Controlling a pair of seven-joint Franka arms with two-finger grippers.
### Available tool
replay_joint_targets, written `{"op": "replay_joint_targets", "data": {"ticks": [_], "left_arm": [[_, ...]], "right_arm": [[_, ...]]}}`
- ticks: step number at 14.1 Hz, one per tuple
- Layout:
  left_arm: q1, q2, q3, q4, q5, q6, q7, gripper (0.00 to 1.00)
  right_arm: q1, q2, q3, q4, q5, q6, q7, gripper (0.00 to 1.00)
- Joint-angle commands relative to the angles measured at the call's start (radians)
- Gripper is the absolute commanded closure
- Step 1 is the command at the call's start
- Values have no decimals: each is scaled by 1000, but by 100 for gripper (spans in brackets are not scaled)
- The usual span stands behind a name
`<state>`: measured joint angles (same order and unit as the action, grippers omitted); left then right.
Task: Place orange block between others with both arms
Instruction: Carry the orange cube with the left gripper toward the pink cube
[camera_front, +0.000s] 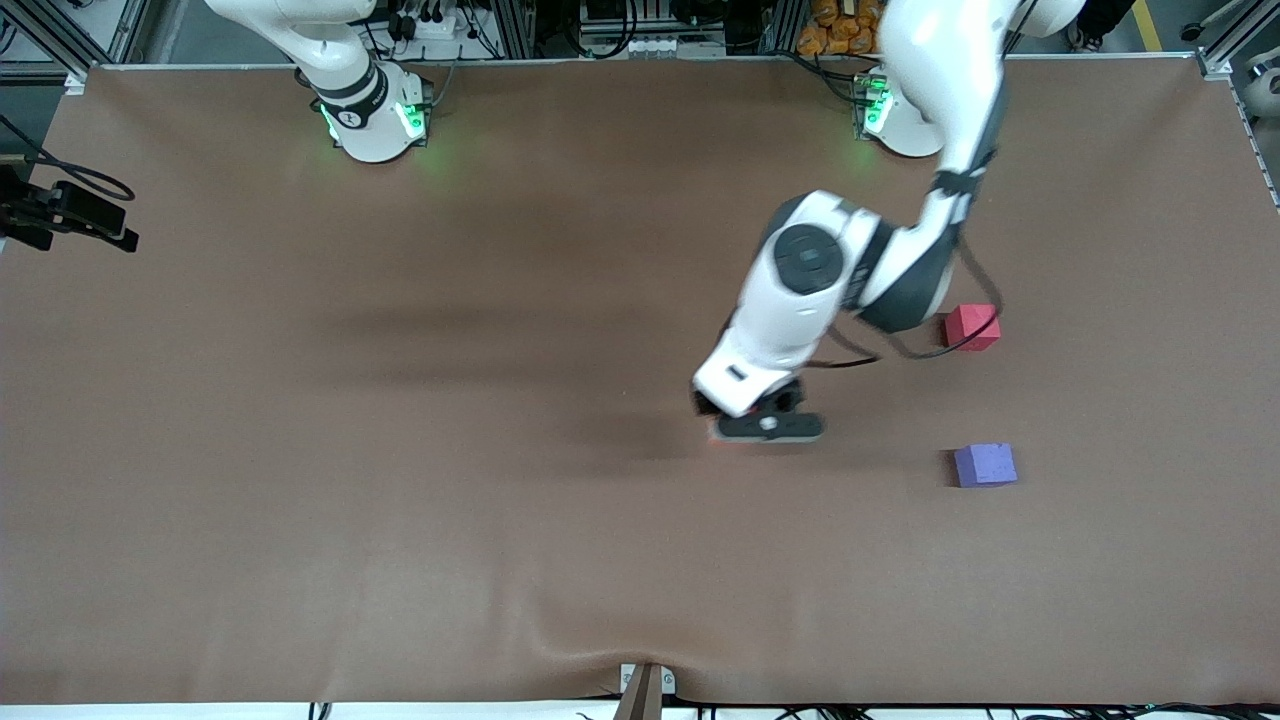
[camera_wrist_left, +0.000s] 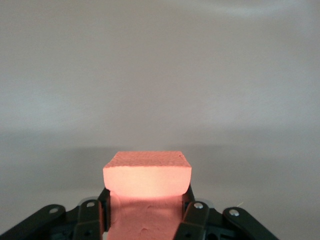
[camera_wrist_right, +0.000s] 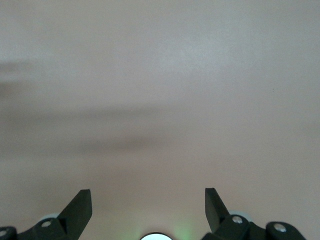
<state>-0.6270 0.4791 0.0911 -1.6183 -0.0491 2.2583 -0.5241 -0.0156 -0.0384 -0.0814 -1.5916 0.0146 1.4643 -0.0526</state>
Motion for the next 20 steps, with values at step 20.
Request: {"op": "replay_joint_targets", "data": {"ticks": [20], "left_arm": [[366,-297,-7,-572,57,211,507,99]], "right_arm": [[-14,-6,18,7,11,-9,0,0]]}}
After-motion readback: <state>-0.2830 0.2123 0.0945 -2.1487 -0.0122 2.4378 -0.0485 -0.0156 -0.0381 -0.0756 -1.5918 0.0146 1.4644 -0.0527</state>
